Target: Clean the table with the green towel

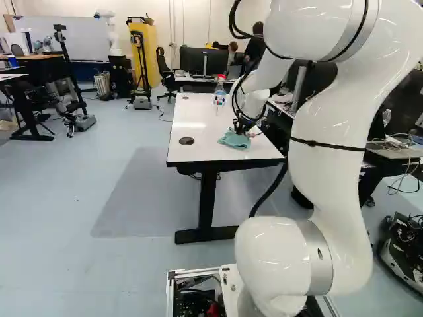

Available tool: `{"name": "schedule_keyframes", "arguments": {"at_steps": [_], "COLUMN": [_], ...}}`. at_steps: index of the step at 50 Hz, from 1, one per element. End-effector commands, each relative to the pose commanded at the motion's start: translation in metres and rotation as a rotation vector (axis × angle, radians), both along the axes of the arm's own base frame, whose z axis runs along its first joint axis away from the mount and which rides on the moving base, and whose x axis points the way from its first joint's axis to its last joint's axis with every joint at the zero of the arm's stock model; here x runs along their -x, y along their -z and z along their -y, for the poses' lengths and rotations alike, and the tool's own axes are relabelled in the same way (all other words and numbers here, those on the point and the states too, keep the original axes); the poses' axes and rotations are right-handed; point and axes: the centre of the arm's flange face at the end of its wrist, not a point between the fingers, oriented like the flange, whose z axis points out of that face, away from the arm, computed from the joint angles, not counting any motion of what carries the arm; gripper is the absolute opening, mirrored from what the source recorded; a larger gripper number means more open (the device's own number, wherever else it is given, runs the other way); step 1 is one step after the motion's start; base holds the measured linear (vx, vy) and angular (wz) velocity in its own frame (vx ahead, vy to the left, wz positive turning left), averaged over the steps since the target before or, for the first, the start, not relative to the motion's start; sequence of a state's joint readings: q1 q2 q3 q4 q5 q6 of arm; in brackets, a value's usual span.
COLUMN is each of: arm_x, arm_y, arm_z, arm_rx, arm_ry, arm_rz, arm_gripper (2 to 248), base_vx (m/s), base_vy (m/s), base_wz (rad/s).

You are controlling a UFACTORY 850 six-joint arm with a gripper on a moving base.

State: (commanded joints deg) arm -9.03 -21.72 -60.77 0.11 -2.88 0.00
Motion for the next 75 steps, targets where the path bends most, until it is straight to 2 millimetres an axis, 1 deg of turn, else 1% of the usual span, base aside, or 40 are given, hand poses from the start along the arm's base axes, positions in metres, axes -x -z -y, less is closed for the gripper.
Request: {"name": "schedule_keyframes", "arguments": {"at_steps": [13,17,25,34,46,60,62,67,75], "arm_x": [-0.022,-0.024,-0.022,-0.012,0.010,0.036,0.037,0.046,0.054], "arm_y": [0.002,0.002,0.002,0.001,0.000,-0.001,-0.001,-0.002,-0.002], "arm_z": [0.009,0.015,0.029,0.039,0.040,0.034,0.034,0.029,0.019], "arm_rx": [0.002,0.003,0.003,0.002,0.000,-0.003,-0.003,-0.004,-0.005], "arm_ry": [0.009,0.018,0.041,0.062,0.071,0.072,0.071,0.067,0.050], "arm_rz": [0.014,0.016,0.017,0.012,-0.001,-0.016,-0.017,-0.021,-0.026], "arm_gripper": [32,32,32,32,32,32,32,32,32], "base_vx": [0.000,0.000,0.000,0.000,0.000,0.000,0.000,0.000,0.000], "base_vy": [0.000,0.000,0.000,0.000,0.000,0.000,0.000,0.000,0.000], "base_wz": [0.000,0.000,0.000,0.000,0.000,0.000,0.000,0.000,0.000]}}
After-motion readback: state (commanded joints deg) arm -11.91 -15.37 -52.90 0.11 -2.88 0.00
